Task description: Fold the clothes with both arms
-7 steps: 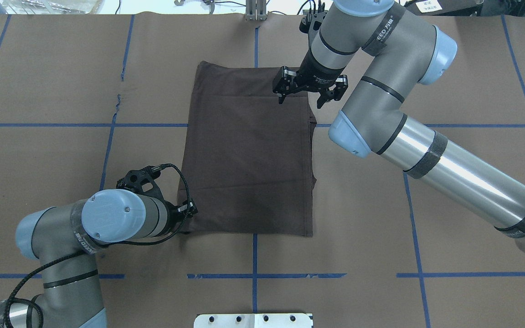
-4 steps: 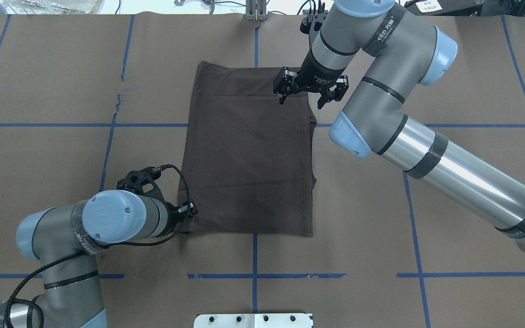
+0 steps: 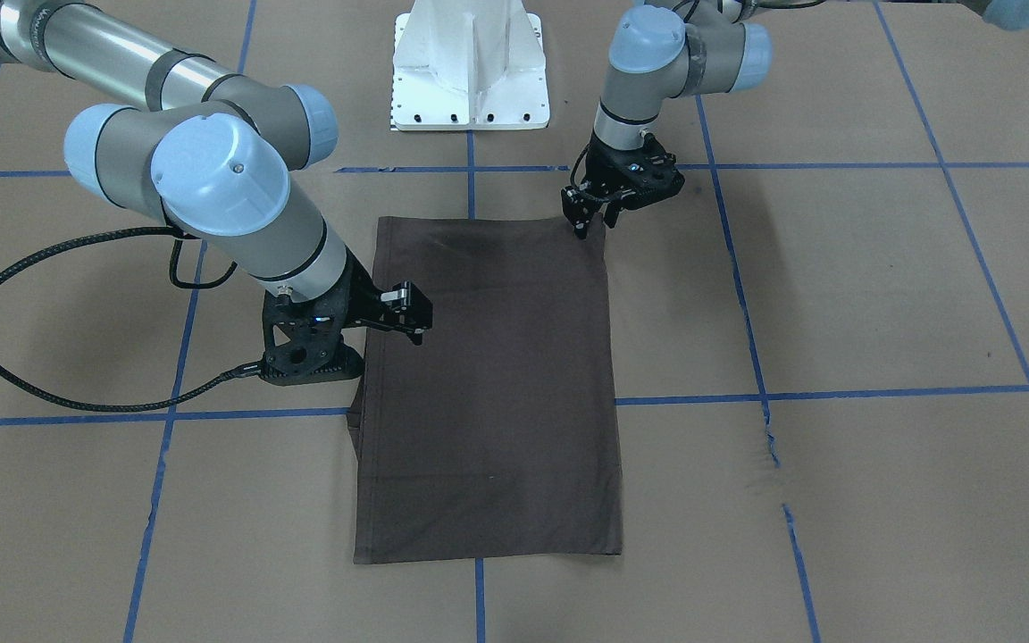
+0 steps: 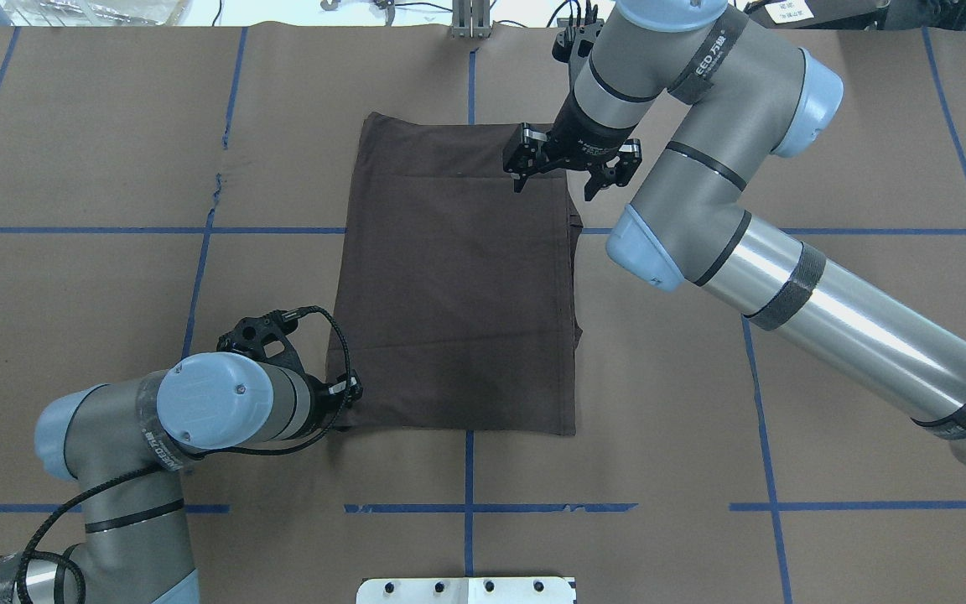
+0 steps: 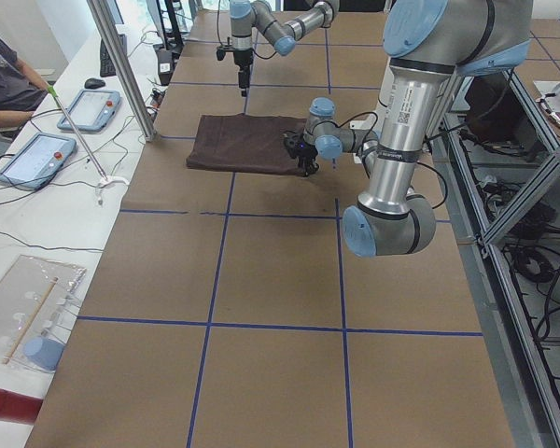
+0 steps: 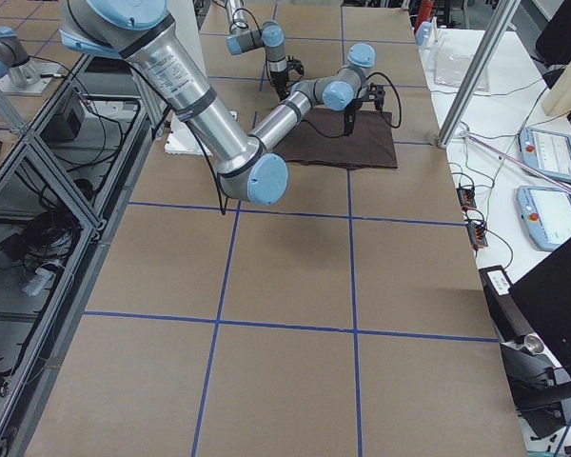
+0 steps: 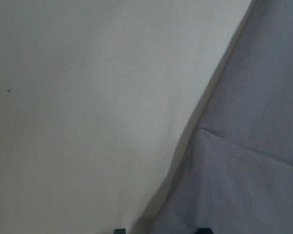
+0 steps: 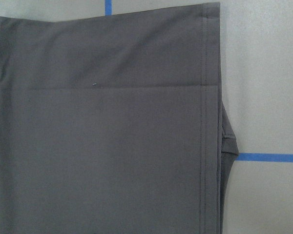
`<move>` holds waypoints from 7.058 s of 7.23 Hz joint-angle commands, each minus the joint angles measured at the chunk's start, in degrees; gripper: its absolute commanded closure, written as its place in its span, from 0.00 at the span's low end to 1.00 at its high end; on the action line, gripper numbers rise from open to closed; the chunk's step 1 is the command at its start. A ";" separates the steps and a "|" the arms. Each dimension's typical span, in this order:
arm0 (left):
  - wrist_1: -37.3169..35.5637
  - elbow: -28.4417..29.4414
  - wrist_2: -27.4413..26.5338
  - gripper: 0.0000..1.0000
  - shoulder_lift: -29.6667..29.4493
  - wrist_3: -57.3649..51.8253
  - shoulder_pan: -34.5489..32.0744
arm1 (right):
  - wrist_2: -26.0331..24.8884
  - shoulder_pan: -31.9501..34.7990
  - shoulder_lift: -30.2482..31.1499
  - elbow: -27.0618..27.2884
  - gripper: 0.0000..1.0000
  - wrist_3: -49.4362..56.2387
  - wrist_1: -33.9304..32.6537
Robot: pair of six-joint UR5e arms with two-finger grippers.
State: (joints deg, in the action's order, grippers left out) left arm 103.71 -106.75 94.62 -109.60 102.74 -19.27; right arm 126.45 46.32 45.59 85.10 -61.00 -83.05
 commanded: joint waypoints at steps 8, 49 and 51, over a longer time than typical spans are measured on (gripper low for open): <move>-0.44 -2.59 3.73 1.00 -1.14 -4.29 0.02 | -3.64 -6.73 7.46 11.00 0.00 -20.22 0.43; -15.73 -19.38 4.87 1.00 -1.75 -3.34 3.57 | -28.55 -26.32 12.61 25.91 1.00 -62.93 -3.79; -17.67 -16.24 7.32 1.00 -4.55 -4.03 -4.77 | -23.12 -19.45 6.48 18.41 1.00 -61.62 -3.18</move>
State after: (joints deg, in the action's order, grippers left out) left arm 86.81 -125.08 100.65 -112.38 99.15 -19.10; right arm 100.39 22.83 56.17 108.42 -123.33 -86.69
